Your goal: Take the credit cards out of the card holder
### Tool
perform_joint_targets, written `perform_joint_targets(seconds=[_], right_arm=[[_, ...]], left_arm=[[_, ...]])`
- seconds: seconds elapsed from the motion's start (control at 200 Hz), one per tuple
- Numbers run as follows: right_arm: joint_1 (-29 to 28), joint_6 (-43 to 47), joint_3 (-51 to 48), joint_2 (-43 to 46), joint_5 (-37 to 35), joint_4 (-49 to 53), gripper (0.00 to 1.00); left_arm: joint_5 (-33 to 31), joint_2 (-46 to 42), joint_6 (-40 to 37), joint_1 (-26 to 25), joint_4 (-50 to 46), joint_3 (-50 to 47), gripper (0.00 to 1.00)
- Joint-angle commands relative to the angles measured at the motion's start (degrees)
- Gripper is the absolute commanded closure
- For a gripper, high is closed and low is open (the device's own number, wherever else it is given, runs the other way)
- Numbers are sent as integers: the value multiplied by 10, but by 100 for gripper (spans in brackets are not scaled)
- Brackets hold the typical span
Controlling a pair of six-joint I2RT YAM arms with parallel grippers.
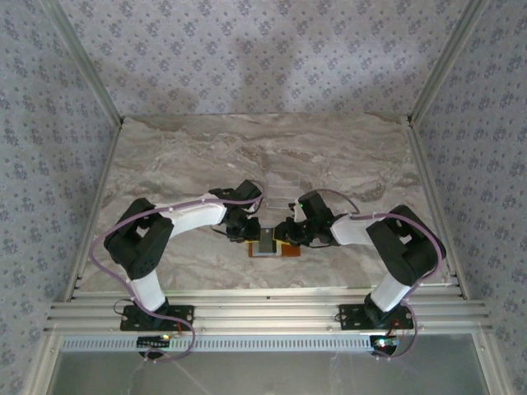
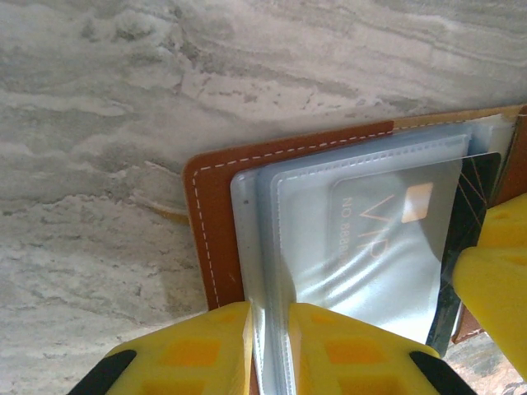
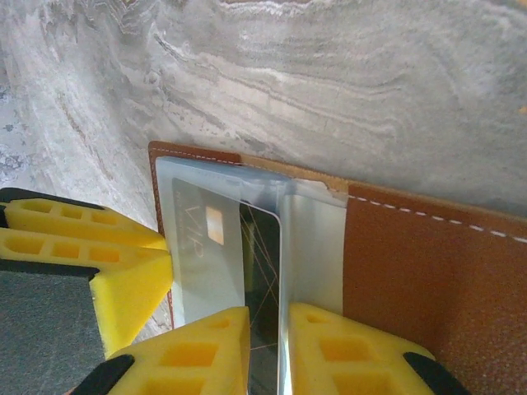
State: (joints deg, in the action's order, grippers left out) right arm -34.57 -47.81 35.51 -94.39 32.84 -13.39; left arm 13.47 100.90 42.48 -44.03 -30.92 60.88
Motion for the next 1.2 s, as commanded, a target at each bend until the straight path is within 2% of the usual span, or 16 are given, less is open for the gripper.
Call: perform_joint_targets(seconds=[0.0,0.37,0.53,0.775,1.014,1.194], right_arm=[[-3,-9,-3,-9,39,-34,80],[0,-15,-14,-5,33,-47,88],[10,-4,-21,17,16,-18,93],[30,22,-25,48,-1,34,92],[20,6,-23,34,52,-29,83],[13,4,-19,22,49,-30,83]], left_arm=[[-16,30,-7,-7,-30,-13,79],[-17,32,-7,-7,-31,-15,79],[-19,30,-7,-7,-30,-16,79],[-18,30,-5,-7,-25,-21,79],[-17,33,-5,-7,-22,-21,79],[-16,36,-6,-7,-23,-18,79]])
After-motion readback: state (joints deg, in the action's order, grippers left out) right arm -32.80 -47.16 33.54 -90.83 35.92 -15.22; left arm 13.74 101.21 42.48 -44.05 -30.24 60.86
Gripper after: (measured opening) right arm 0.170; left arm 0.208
